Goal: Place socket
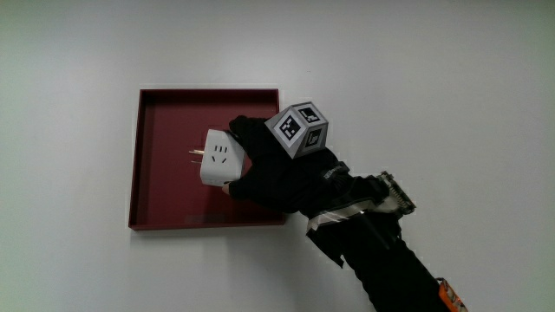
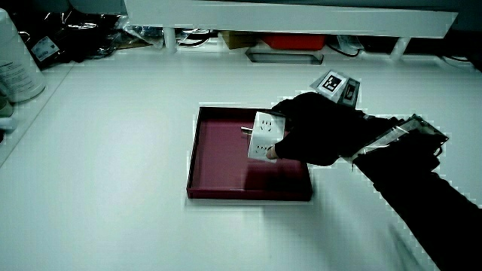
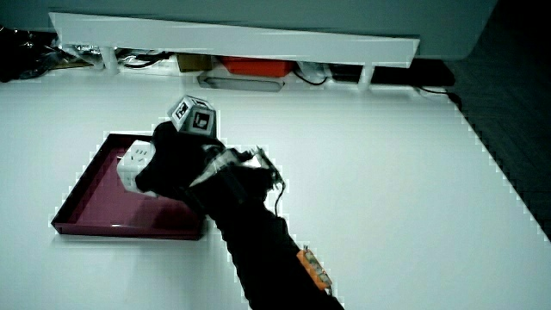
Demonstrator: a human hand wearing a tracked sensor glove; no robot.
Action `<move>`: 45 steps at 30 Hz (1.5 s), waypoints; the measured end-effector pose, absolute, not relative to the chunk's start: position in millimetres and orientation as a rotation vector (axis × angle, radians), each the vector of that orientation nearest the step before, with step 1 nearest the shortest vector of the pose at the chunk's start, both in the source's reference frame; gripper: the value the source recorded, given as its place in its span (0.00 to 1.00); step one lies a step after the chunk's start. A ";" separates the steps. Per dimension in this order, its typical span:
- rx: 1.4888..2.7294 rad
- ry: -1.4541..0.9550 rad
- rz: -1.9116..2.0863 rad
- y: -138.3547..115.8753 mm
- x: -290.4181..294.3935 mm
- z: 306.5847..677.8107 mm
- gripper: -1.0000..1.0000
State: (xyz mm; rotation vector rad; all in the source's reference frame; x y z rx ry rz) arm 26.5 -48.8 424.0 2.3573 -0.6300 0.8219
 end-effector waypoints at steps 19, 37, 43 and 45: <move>2.269 -0.490 0.773 -44.6 23.9 488.2 0.50; 2.236 -0.479 0.785 -41.1 26.3 492.8 0.29; 2.203 -0.522 0.808 -40.8 33.1 482.7 0.17; 2.190 -0.554 0.830 -40.7 38.2 471.8 0.12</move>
